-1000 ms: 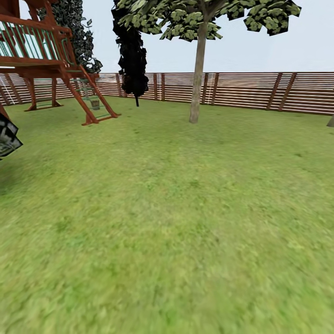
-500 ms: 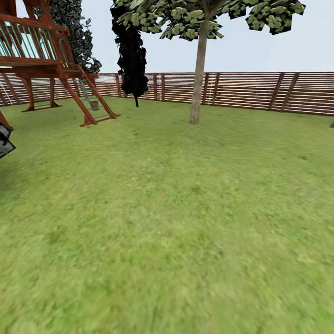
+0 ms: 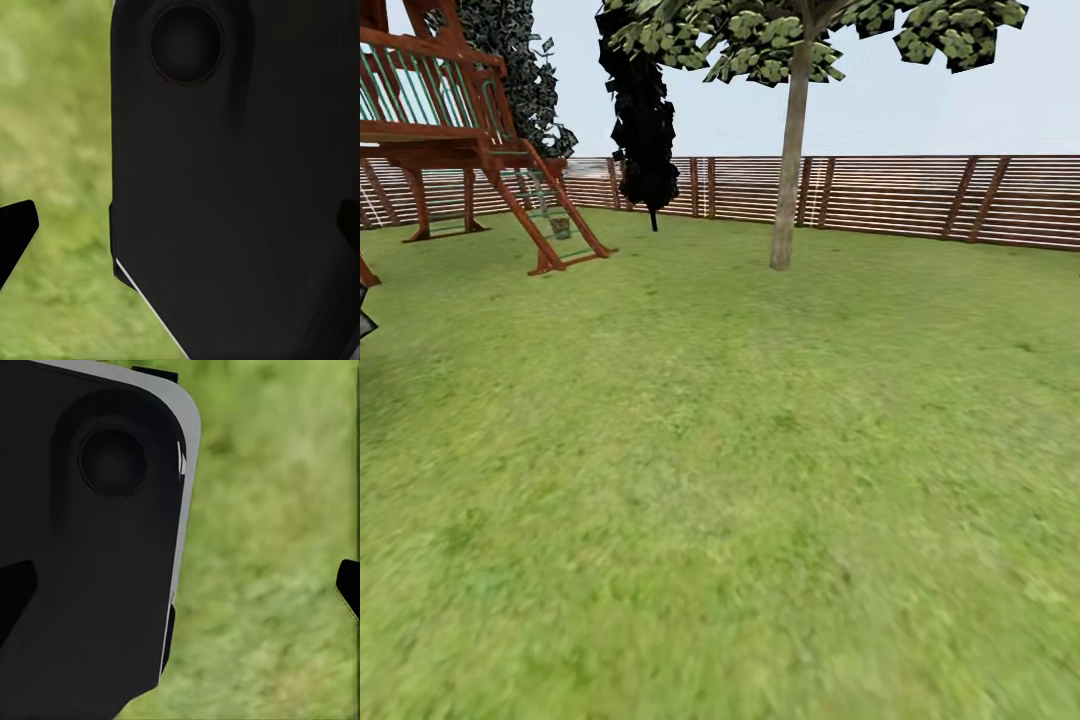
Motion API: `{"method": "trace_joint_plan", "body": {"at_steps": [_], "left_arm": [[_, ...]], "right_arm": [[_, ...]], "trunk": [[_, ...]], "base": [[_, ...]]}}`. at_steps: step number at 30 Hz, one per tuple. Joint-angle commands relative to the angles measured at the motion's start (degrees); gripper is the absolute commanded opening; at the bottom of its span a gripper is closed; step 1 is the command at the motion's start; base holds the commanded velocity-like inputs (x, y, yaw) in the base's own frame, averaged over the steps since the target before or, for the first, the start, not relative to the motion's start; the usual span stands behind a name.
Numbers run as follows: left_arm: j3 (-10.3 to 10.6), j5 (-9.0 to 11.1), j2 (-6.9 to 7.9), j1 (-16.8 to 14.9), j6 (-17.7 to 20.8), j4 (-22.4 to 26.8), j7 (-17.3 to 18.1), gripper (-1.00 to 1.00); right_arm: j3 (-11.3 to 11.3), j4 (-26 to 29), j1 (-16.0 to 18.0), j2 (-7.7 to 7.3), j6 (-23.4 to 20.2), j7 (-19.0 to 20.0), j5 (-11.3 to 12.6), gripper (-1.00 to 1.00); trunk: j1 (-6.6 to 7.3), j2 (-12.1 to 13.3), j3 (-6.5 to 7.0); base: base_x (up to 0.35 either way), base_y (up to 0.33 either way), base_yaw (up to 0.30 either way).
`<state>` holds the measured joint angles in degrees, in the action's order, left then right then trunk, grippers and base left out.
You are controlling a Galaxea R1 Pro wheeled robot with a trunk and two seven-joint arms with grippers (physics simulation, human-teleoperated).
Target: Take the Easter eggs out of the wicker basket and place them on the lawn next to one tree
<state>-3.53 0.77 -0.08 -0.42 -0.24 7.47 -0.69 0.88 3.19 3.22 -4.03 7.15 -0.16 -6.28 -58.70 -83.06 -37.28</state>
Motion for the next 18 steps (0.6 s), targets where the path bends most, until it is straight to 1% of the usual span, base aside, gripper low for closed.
{"method": "trace_joint_plan", "body": {"at_steps": [1,12,18], "left_arm": [[-0.33,0.09,-0.02,-0.02,-0.03,0.0,-0.01,1.0],[-0.33,0.1,-0.04,-0.02,-0.03,0.0,-0.01,1.0],[-0.33,0.1,-0.03,-0.02,-0.03,0.0,-0.01,1.0]], "right_arm": [[0.02,-0.04,0.03,-0.01,0.15,-0.02,-0.49,1.0],[0.01,-0.04,0.04,-0.09,0.15,-0.02,-0.48,1.0],[0.0,-0.11,0.05,-0.6,0.15,-0.02,-0.43,1.0]], "trunk": [[-0.03,-0.02,-0.05],[-0.03,-0.02,-0.05],[-0.03,-0.02,-0.05]], "base": [[0.329,0.0,0.0],[0.329,0.0,0.0],[0.329,0.0,0.0]]}}
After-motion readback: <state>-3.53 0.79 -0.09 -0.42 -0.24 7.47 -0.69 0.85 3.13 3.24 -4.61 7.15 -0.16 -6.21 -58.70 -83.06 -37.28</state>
